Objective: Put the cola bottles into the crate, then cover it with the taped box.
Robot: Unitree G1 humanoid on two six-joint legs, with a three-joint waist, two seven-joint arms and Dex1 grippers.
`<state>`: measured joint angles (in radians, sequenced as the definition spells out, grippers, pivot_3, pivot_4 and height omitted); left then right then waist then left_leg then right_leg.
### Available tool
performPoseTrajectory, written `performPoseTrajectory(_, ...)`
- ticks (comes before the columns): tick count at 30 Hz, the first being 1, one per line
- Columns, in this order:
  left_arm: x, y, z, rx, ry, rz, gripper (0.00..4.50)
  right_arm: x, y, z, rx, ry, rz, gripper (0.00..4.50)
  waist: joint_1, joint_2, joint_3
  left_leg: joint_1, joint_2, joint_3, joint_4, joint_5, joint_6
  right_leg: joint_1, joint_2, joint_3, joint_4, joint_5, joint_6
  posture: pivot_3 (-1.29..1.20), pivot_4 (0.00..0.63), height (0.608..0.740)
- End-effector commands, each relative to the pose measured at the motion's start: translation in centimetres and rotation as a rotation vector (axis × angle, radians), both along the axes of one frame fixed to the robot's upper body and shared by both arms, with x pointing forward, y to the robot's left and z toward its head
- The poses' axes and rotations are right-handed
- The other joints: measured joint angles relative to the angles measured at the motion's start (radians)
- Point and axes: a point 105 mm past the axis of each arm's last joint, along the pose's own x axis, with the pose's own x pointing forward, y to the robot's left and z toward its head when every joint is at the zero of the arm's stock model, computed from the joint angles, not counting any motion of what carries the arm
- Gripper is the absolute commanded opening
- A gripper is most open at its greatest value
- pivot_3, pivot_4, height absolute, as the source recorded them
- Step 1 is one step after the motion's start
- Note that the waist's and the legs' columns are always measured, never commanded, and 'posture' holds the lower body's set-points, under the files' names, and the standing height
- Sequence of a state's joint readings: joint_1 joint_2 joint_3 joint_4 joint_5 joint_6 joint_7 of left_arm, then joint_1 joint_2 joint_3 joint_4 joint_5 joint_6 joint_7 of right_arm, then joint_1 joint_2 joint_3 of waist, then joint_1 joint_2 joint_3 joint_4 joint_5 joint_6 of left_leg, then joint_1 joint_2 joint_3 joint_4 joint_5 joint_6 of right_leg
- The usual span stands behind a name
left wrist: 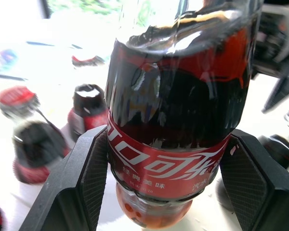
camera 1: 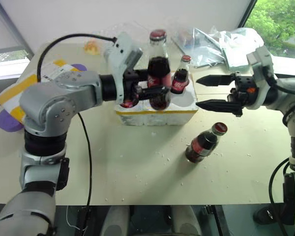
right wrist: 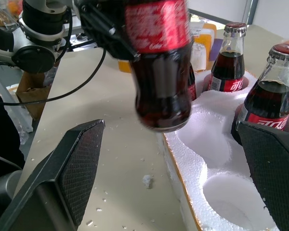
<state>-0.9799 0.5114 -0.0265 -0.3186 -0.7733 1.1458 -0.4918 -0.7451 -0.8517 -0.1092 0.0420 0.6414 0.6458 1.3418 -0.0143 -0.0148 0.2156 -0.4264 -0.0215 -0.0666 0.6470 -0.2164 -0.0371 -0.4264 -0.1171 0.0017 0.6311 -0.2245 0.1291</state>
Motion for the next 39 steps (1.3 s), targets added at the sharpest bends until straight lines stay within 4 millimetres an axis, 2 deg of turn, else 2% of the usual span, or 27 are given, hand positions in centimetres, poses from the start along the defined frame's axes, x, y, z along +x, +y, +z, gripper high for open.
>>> performPoseTrajectory(1,1.0,-0.5,1.9,-0.037,-0.07,0.076,2.76,-0.3,-0.2,1.4,-0.006,-0.073,-0.006,4.5,0.001,0.0,0.0,0.0,0.0,0.0,0.0,0.0,0.0,0.0,0.0,0.0,0.0,0.0,0.0,0.0,0.15,0.737)
performPoseTrajectory(5,2.1,-0.9,1.3,-0.011,-0.059,0.132,2.76,-0.1,-0.3,1.7,-0.005,-0.084,-0.014,4.5,0.0,0.0,0.0,0.0,0.0,0.0,0.0,0.0,0.0,0.0,0.0,0.0,0.0,0.0,0.0,0.0,0.15,0.737)
performPoseTrajectory(18,3.9,-2.2,-1.2,0.017,0.013,0.136,2.76,0.0,-0.3,1.5,0.006,-0.081,-0.042,4.5,0.002,0.0,0.0,0.0,0.0,0.0,0.0,0.0,0.0,0.001,0.0,0.0,0.0,0.0,0.0,0.0,0.15,0.737)
performPoseTrajectory(25,2.9,-2.8,-1.8,0.068,0.014,0.073,2.76,0.2,-0.5,1.4,0.014,-0.08,-0.062,4.5,0.001,0.0,0.0,0.001,0.0,0.0,0.0,0.0,0.0,0.002,0.0,0.0,0.0,0.0,0.0,0.0,0.15,0.737)
performPoseTrajectory(36,0.9,-1.2,-0.3,0.078,-0.025,0.047,2.76,0.3,-0.7,1.2,0.021,-0.078,-0.083,4.5,0.001,0.0,0.0,0.001,0.0,0.0,0.0,0.0,0.0,0.002,0.0,0.0,0.0,0.0,0.0,0.0,0.15,0.737)
performPoseTrajectory(39,0.4,-1.4,0.2,0.049,-0.037,0.033,2.76,0.3,-0.8,1.1,0.023,-0.075,-0.086,4.5,0.001,0.0,0.0,0.001,0.0,0.0,0.0,0.0,0.0,0.002,0.0,0.0,0.0,0.0,0.0,0.0,0.15,0.737)
